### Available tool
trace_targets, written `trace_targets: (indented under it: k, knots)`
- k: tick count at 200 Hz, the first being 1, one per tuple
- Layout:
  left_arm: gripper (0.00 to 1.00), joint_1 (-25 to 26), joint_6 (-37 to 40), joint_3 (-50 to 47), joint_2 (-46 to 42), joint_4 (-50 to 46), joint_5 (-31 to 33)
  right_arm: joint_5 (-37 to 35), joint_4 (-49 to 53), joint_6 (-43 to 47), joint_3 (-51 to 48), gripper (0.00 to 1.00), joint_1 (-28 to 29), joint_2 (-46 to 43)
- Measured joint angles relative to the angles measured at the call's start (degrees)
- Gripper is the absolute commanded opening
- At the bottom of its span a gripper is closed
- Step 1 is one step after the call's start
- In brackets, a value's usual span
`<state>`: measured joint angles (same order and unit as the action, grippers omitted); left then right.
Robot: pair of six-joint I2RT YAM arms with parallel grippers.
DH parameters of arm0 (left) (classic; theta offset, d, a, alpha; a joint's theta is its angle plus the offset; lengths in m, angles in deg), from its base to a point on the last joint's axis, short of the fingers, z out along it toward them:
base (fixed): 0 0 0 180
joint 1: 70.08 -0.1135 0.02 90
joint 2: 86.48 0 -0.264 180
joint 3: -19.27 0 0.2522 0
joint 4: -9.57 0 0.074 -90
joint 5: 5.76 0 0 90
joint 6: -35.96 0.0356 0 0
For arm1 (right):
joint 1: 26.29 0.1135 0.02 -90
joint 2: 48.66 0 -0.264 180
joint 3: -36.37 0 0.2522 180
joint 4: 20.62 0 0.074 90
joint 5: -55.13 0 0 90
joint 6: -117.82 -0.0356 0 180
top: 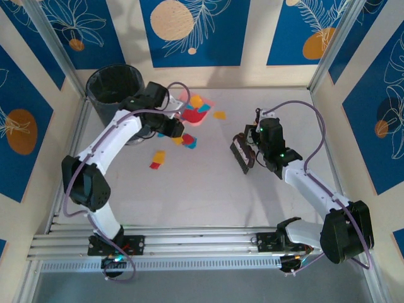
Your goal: Sweep away the paper scraps from the table
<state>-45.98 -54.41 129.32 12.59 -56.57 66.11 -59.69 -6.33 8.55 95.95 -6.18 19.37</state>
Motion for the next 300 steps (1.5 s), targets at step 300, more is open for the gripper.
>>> trace_targets:
  k: [300]
  knots:
    - [0.0,-25.38,-41.42,-6.71,-8.61,30.51,-23.8,1.92,1.31,0.0,0.0,0.0,0.0,0.83]
